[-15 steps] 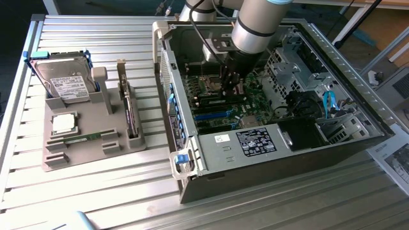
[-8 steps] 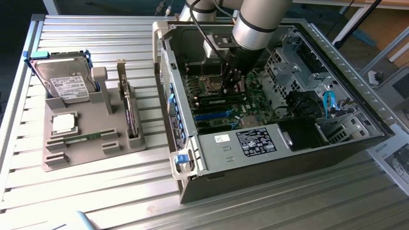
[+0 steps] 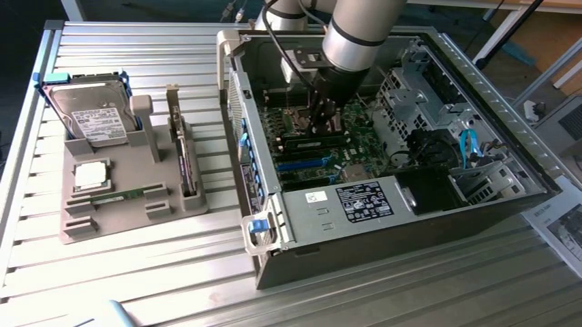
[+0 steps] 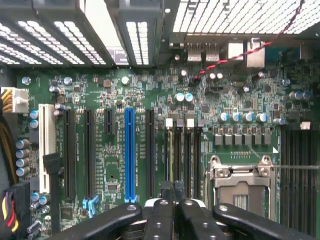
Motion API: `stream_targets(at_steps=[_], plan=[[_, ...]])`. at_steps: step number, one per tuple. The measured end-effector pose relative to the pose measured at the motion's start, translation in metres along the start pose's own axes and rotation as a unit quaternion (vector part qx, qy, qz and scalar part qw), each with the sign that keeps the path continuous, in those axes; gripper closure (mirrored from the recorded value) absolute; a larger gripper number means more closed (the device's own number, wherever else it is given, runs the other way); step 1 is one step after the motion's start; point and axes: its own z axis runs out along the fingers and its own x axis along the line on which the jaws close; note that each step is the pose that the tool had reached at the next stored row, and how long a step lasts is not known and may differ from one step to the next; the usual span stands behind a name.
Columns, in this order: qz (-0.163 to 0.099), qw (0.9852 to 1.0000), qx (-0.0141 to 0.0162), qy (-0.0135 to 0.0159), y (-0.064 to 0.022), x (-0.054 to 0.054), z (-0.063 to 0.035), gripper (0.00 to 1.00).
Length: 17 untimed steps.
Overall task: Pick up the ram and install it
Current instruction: 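Press down the ram until it locks into place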
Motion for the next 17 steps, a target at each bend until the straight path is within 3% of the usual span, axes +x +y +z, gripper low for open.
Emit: stream_targets(at_steps=[7, 11, 17], plan=[[0.000, 1.0000, 0.0023, -0.0001, 0.0137, 0.000, 0.0004, 0.90], [0.000, 1.0000, 0.0051, -0.0001, 0.0276, 0.000, 0.0008, 0.90], [0.000, 1.0000, 0.0071, -0.0001, 0.0370, 0.000, 0.0010, 0.90]])
